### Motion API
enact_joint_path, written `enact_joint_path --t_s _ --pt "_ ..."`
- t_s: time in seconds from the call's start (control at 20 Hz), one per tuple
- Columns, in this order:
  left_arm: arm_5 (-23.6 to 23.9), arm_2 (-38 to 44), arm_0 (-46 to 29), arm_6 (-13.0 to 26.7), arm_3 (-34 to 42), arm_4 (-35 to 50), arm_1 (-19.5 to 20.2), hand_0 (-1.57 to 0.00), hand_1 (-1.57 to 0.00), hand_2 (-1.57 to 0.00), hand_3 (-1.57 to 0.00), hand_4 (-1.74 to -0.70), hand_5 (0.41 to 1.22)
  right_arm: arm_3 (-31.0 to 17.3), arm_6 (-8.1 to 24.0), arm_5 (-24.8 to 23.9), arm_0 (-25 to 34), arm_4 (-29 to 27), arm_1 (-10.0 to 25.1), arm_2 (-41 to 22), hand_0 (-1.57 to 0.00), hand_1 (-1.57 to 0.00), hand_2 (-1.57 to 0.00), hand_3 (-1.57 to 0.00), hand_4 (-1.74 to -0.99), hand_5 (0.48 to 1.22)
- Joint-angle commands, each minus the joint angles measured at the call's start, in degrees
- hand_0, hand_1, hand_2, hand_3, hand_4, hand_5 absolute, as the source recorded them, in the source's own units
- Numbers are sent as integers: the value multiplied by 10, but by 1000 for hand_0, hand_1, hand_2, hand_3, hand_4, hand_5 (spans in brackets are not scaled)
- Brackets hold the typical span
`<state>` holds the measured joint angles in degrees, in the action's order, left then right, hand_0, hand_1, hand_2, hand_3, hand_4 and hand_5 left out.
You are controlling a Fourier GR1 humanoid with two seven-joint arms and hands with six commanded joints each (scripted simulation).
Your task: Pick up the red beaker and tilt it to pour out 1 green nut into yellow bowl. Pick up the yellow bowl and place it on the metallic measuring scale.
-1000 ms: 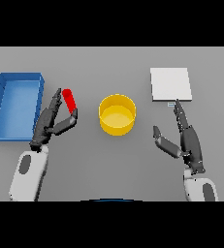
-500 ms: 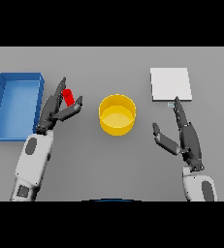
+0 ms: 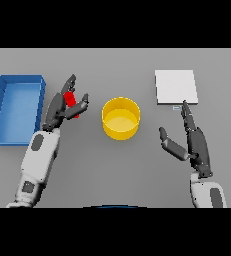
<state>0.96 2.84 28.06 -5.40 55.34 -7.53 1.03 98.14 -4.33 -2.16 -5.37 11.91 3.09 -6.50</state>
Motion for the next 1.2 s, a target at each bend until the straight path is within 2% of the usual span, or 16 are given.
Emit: enact_joint_path --t_s 0.0,0.05,0.15,0.25,0.35,0.45,0.55,0.8,0.95,1.1,1.15 --pt "7 10 9 2 -18 5 -4 -253 -276 -307 -220 -1444 795 3 -5 2 -5 0 -2 -3 1 1 1 1 -1289 684" --pt "17 12 16 5 -25 4 -11 -458 -483 -501 -490 -1443 881 -1 1 1 1 1 -1 -1 1 1 1 1 -1286 685" --pt "48 10 24 6 -32 -16 -10 -859 -875 -886 -879 -1439 1003 -4 -1 2 4 -2 -2 -1 1 1 1 1 -1283 683" --pt "55 10 31 -28 -49 -26 -14 -1115 -1125 -1133 -1128 -1443 1082 6 8 5 1 -5 -2 -2 1 1 1 1 -1290 684" --pt "57 14 33 -47 -57 -28 -22 -1279 -1286 -1290 -1288 -1447 1132 0 5 5 7 -6 -2 -1 1 1 1 1 -1293 682" --pt "65 16 30 -59 -54 -26 -23 -1384 -1388 -1391 -1390 -1553 1129 -10 -3 7 11 -11 -4 2 1 1 1 1 -1303 682" --pt "65 14 29 -53 -43 -13 -23 -1452 -1454 -1456 -1455 -1621 1117 -15 -10 6 17 -5 -1 1 1 1 1 1 -1288 679" --pt "77 -5 33 -46 10 -4 -6 -1532 -1533 -1533 -1533 -1702 1098 -16 -17 4 7 6 -3 -7 1 1 1 1 -1258 669" --pt "81 -42 31 -13 61 -25 11 -1551 -1551 -1552 -1552 -1721 1101 -19 -21 -6 10 20 -7 -11 1 1 1 1 -1245 673" --pt "51 -113 54 50 86 -88 59 -1561 -1561 -1561 -1561 -1731 1119 -6 -13 -8 7 31 2 -13 1 1 1 1 -1245 688" --pt "42 -129 60 60 88 -102 70 -1563 -1563 -1563 -1563 -1733 1121 -3 -13 -7 1 31 4 -13 1 1 1 1 -1243 691"
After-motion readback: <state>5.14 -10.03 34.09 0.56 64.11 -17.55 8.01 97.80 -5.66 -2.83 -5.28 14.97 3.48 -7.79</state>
